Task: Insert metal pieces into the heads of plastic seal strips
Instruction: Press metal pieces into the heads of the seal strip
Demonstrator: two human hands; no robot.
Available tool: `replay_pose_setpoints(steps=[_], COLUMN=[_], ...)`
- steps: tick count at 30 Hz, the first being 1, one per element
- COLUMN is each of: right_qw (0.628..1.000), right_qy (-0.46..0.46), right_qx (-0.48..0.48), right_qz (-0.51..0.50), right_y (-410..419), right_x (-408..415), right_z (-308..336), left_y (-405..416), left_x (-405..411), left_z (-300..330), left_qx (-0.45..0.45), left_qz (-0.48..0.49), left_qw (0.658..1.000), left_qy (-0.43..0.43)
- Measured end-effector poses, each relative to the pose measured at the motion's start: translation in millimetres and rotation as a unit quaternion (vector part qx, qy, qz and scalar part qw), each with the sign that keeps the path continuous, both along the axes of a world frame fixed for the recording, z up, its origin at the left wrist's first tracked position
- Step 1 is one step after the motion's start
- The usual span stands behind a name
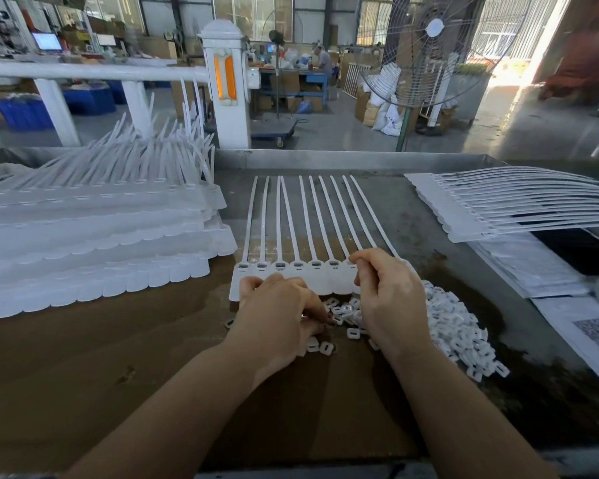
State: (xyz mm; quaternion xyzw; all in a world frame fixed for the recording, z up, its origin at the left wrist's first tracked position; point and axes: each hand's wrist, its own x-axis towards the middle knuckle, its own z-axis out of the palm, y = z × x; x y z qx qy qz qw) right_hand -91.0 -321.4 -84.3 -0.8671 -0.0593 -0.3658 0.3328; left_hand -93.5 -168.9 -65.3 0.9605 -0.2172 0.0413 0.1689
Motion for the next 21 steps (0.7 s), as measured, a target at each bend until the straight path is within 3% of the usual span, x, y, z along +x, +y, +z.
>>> replay_pose_setpoints(steps=[21], right_qw=[1.0], right_qy=[-0.004], right_qx=[-0.014], right_qz=[0.004], right_y=[-0.3], right_x=[0.9], right_z=[-5.0], left_y=[5.6], left_x=[7.3], left_z=[-0.6], left_qx=[-0.03], left_qz=[0.006], left_qw=[0.999], left_qy=[-0.028])
